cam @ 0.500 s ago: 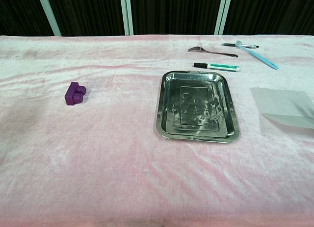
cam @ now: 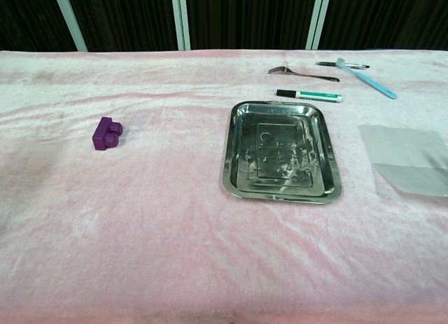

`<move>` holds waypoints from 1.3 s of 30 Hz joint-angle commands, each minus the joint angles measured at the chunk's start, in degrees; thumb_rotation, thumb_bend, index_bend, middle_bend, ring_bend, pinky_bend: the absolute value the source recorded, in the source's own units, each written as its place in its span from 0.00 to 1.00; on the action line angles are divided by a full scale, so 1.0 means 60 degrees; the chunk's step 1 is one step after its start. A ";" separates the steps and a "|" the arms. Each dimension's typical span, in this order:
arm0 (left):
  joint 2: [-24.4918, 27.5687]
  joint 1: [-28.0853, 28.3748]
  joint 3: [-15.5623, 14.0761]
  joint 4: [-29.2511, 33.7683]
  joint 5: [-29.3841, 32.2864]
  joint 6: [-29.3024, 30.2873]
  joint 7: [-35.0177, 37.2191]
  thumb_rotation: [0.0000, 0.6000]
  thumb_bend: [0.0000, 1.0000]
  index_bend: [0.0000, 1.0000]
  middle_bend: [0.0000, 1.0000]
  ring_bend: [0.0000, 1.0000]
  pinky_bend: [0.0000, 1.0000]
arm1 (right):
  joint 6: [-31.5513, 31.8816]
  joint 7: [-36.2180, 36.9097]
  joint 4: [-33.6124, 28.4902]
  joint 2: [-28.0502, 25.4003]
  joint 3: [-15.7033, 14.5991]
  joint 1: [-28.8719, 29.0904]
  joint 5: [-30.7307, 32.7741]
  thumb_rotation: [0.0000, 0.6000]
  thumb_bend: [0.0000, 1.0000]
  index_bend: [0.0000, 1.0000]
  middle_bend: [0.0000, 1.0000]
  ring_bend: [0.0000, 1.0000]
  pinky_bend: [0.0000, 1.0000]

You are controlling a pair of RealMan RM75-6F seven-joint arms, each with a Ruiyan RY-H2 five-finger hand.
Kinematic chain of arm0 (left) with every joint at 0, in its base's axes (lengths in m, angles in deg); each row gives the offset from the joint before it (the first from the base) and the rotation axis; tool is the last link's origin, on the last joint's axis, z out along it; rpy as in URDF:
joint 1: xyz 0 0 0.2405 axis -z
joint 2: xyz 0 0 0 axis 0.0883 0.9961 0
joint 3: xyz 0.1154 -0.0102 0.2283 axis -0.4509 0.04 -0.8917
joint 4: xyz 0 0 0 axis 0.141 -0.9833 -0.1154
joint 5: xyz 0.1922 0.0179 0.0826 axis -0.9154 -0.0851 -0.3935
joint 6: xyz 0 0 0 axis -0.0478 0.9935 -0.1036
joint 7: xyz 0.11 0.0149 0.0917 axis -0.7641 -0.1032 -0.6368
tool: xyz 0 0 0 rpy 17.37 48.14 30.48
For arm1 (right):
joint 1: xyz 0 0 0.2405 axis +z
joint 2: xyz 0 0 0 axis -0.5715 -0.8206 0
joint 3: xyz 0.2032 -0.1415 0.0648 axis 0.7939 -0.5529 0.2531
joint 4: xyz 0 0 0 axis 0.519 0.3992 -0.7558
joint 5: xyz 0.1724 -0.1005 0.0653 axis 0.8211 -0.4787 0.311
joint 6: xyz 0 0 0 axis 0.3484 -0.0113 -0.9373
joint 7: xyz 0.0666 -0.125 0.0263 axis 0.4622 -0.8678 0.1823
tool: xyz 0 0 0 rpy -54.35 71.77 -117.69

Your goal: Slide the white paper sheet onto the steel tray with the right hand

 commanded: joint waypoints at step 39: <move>-0.0032 -0.0010 0.0124 0.0196 0.0468 -0.0091 -0.0092 1.00 0.39 0.15 0.04 0.00 0.00 | -0.1699 -0.1913 -0.4308 -0.1376 0.0981 0.1549 0.0760 1.00 0.37 0.79 0.09 0.12 0.16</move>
